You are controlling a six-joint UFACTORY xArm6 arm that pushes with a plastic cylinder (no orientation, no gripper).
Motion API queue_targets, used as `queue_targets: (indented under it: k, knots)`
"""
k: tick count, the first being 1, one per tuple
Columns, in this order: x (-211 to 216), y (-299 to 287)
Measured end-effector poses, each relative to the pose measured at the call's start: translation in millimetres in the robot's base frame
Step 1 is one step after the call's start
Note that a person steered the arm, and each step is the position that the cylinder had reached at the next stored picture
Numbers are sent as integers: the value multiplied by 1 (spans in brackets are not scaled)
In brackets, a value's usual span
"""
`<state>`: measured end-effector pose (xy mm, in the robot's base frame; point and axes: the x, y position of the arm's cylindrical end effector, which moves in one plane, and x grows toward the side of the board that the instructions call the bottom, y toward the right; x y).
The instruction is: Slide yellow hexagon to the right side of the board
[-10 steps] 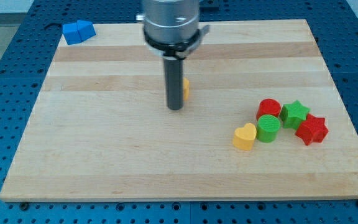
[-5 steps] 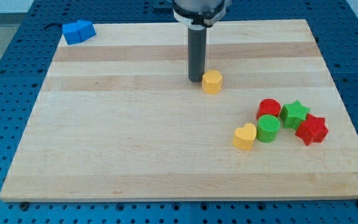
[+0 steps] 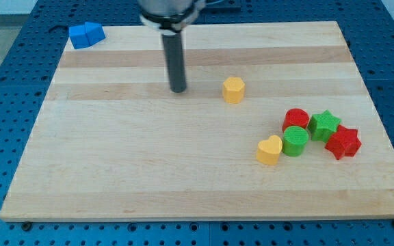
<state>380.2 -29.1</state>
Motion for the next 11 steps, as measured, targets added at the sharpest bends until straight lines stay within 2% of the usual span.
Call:
queue_targets:
  k: [1, 2, 3, 4, 6, 7, 9, 10, 11]
  knots:
    - [0, 66]
    - [0, 66]
    - [12, 41]
    - [40, 53]
    - [26, 173]
    - [24, 196]
    - [24, 104]
    - [17, 83]
    - [-8, 110]
